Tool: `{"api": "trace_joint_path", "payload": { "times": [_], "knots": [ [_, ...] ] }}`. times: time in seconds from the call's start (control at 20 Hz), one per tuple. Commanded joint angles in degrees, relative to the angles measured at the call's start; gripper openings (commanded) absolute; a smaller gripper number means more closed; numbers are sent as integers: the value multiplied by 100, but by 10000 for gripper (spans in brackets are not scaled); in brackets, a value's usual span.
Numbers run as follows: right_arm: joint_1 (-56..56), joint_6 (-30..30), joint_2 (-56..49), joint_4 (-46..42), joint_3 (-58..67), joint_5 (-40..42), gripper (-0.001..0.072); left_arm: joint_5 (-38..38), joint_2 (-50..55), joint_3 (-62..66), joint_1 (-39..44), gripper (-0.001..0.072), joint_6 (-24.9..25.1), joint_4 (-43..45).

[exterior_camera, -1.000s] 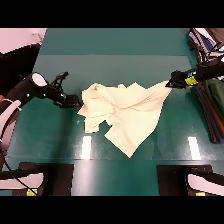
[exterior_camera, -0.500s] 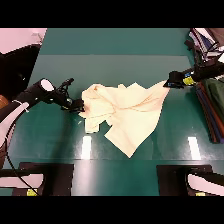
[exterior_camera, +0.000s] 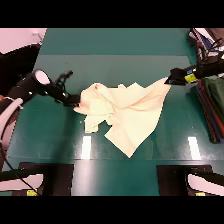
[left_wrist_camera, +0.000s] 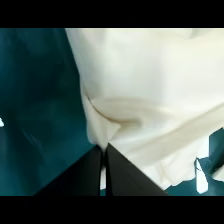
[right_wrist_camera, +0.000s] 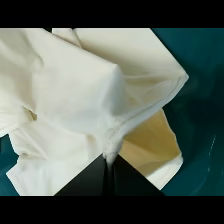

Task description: Fold the shirts.

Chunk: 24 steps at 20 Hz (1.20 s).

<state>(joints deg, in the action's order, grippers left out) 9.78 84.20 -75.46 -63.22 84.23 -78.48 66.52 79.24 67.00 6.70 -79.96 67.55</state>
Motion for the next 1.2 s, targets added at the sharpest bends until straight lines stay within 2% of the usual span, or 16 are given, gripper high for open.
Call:
{"api": "trace_joint_path", "payload": {
  "times": [0.0, 0.2, 0.3, 0.5, 0.7, 0.85, 1.0, 1.15],
  "knots": [
    [-66, -138, 205, -4, 684, -35, 19, 192, -916, 988, -9, 23, -129, 951],
    [-208, -140, 1003, -417, 1668, 13, 19, 192, -2411, 2448, -9, 24, -127, 1775],
    [-256, -140, 1456, -743, 2140, 31, 19, 101, -2990, 3077, -7, 24, -129, 1792],
    [-713, -136, 2240, -737, 2983, -66, 18, 85, -3689, 4343, -9, 22, -575, 1799],
    [-1502, -133, 2708, -726, 3473, -354, 18, -66, -3742, 5394, -7, 21, -682, 1799],
    [-1939, -131, 2935, -667, 3206, -387, 18, -452, -3709, 5508, -7, 21, -682, 1799],
    [-1945, -116, 2852, -374, 2861, -535, 17, -66, -3272, 5506, -9, 21, -660, 1899],
    [-1661, 2, 2295, -238, 2647, -992, 17, 210, -2520, 5064, -9, 22, -660, 2240]
  ]
}}
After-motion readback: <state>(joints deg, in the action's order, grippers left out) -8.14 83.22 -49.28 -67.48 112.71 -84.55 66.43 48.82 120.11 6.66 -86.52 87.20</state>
